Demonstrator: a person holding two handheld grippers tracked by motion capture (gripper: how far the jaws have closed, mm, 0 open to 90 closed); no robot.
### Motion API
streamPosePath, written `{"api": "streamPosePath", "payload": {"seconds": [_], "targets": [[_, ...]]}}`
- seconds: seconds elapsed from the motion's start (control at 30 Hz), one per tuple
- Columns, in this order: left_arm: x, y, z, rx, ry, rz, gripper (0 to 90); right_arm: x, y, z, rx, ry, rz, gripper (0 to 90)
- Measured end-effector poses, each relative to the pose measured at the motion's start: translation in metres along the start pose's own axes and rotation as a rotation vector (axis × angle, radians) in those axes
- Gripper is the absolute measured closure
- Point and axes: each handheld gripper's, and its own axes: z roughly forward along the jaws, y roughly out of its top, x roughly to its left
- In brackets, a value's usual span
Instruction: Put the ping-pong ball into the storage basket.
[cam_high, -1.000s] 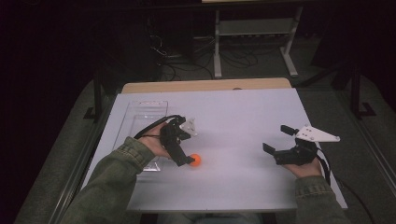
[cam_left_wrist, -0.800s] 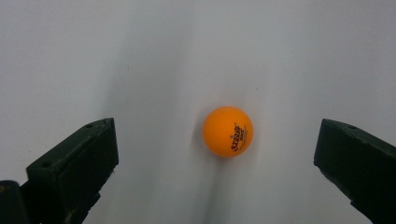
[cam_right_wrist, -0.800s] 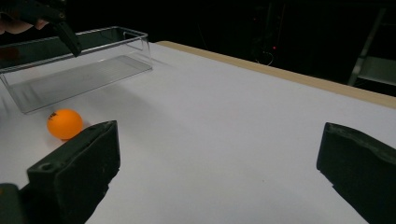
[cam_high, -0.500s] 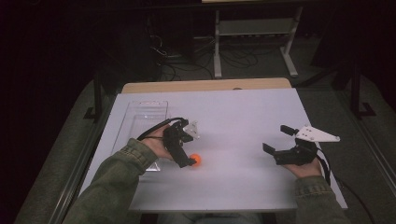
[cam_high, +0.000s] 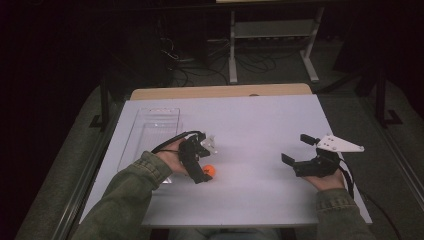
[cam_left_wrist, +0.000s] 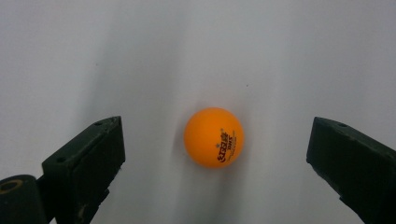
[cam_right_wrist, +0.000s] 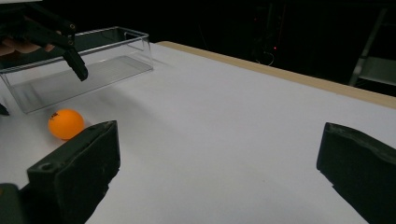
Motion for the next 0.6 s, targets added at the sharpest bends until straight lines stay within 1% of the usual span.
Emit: {"api": "streamPosePath", "payload": {"seconds": [0.2, 0.43, 0.6], "targets": [[0.000, -0.002, 0.004, 0.001, -0.004, -0.008, 5.9, 0.000, 0.000, 0.000, -0.001, 0.001, 0.001, 0.0], [-0.001, -0.004, 0.011, 0.028, -0.011, -0.002, 6.8, 0.000, 0.000, 0.000, 0.002, 0.004, 0.000, 0.0], [-0.001, -0.004, 0.014, 0.037, -0.014, 0.004, 12.3, 0.000, 0.000, 0.000, 0.000, 0.004, 0.000, 0.0]]}}
